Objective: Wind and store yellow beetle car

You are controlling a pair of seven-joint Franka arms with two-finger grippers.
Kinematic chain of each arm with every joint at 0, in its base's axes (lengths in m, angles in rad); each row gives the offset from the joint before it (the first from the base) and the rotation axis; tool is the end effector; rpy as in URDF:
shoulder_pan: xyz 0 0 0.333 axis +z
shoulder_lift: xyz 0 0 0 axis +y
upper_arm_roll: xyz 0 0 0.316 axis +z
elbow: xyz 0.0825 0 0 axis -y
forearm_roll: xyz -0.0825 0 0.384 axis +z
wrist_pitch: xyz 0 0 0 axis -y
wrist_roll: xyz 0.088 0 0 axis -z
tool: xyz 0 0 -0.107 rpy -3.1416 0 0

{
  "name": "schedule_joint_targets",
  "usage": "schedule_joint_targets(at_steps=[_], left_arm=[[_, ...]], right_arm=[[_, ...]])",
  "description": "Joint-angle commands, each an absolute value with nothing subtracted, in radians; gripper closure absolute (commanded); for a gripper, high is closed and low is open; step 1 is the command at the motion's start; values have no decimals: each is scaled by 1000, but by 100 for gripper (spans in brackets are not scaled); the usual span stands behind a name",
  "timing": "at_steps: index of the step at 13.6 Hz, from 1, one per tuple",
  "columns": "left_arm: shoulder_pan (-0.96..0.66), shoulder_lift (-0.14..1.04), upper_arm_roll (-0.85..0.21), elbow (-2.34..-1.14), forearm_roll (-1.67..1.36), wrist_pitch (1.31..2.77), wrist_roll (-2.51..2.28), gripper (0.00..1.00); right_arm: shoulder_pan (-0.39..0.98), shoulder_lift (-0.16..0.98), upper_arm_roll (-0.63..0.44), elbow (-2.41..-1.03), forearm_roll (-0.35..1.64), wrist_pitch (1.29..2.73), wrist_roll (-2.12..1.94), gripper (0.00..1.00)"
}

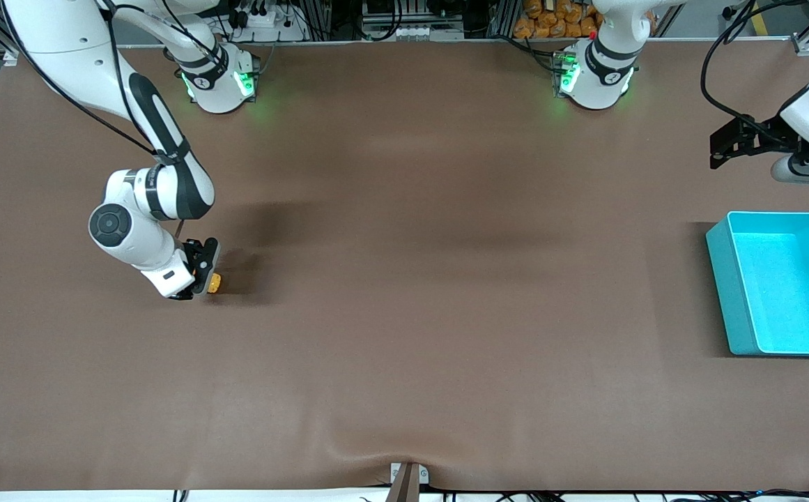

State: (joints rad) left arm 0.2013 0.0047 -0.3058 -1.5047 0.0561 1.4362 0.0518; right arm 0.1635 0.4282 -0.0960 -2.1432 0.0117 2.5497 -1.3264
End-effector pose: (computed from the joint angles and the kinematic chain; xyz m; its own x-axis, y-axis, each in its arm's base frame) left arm 0.5398 -0.0495 0.6417 0.9861 -0.1480 -0.0754 -0.1520 -0.9871 -0.0507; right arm 0.5677 0.0378 0.1997 0.1772 0.9835 -0.0372 0.9840 -0.1777 -0.0109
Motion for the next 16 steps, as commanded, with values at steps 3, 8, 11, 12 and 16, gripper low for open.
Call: schedule_joint_targets(at_steps=[3, 8, 11, 12, 16], left_arm=[[219, -3, -308, -1509, 75, 1447, 61, 0], [216, -3, -310, -1509, 77, 1447, 61, 0], [218, -3, -310, -1509, 80, 1447, 61, 0], [218, -3, -310, -1509, 80, 1447, 61, 0], [221, -3, -308, -1494, 74, 1447, 63, 0]], right_arm=[[137, 451, -94, -2129, 3, 2551, -1341, 72], [121, 480, -94, -2132, 3, 2589, -1405, 83], [101, 495, -94, -2132, 3, 2605, -1449, 83], [89, 497, -94, -2132, 3, 2605, -1482, 83], [66, 499, -94, -2132, 3, 2602, -1493, 82]])
